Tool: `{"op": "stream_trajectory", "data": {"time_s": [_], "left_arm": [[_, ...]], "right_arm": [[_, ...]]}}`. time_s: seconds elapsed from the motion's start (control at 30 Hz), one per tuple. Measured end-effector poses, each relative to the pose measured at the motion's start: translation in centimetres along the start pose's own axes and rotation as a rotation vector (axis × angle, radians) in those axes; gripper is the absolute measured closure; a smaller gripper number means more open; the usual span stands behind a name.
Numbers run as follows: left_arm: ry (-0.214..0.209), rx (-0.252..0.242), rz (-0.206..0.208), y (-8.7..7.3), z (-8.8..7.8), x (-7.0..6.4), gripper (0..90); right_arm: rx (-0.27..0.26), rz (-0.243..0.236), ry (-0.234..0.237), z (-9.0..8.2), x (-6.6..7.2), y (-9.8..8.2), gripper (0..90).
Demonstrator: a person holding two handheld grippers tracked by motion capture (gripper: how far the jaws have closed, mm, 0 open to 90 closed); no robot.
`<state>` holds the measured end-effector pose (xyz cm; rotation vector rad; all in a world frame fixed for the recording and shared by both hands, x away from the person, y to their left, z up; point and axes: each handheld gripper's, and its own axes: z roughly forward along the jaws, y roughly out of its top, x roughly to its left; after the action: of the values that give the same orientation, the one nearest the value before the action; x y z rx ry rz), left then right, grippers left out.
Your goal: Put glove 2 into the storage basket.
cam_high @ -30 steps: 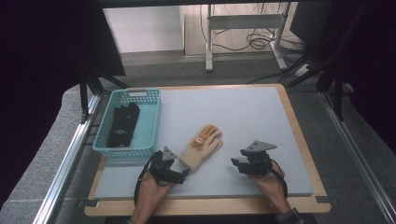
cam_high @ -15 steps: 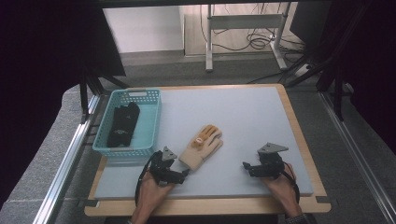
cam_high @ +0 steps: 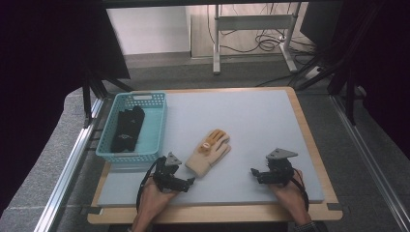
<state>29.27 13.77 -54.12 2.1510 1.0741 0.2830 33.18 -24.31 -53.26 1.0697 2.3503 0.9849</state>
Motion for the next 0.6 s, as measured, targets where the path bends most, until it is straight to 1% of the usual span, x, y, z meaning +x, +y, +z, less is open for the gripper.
{"op": "stream_trajectory", "data": {"time_s": [0.03,0.07,0.13,0.23,0.27,0.3,0.37,0.43,0.47,0.5,0.6], "left_arm": [[0.000,0.000,0.000,0.0,0.0,0.0,3.9],[-0.006,-0.003,0.005,0.4,-0.4,-0.2,3.8],[-0.007,-0.009,0.007,0.6,-0.7,-0.4,3.8],[-0.015,-0.022,0.015,1.9,-1.1,-0.6,3.8],[-0.014,-0.022,0.026,3.1,-1.1,-0.8,3.8],[-0.014,-0.022,0.026,3.1,-1.1,-0.8,3.7],[-0.018,-0.022,0.037,4.3,-0.8,-0.9,3.6],[-0.032,-0.015,0.036,5.6,-0.4,-0.8,3.2],[-0.035,-0.009,0.039,7.0,0.2,-0.7,2.7],[-0.035,-0.009,0.039,7.0,0.2,-0.7,2.6],[-0.037,0.012,0.040,8.9,1.5,-0.4,1.6]], "right_arm": [[0.000,0.000,0.000,0.0,0.0,0.0,16.0],[0.000,0.000,0.000,0.0,0.0,0.0,16.0],[0.000,0.000,0.000,0.0,0.0,0.0,16.0],[-0.001,0.000,0.001,0.0,0.0,0.0,16.0],[-0.002,0.000,0.001,0.0,0.0,0.0,16.0],[-0.002,0.000,0.001,0.0,0.0,0.0,16.0],[-0.002,0.000,0.000,0.0,0.0,0.0,16.0],[-0.001,0.002,0.001,0.0,0.0,0.0,16.0],[-0.001,0.002,0.001,0.0,0.0,0.0,16.0],[-0.001,0.002,0.001,0.0,0.0,0.0,16.0],[-0.001,0.002,0.002,0.0,0.0,0.0,16.0]]}}
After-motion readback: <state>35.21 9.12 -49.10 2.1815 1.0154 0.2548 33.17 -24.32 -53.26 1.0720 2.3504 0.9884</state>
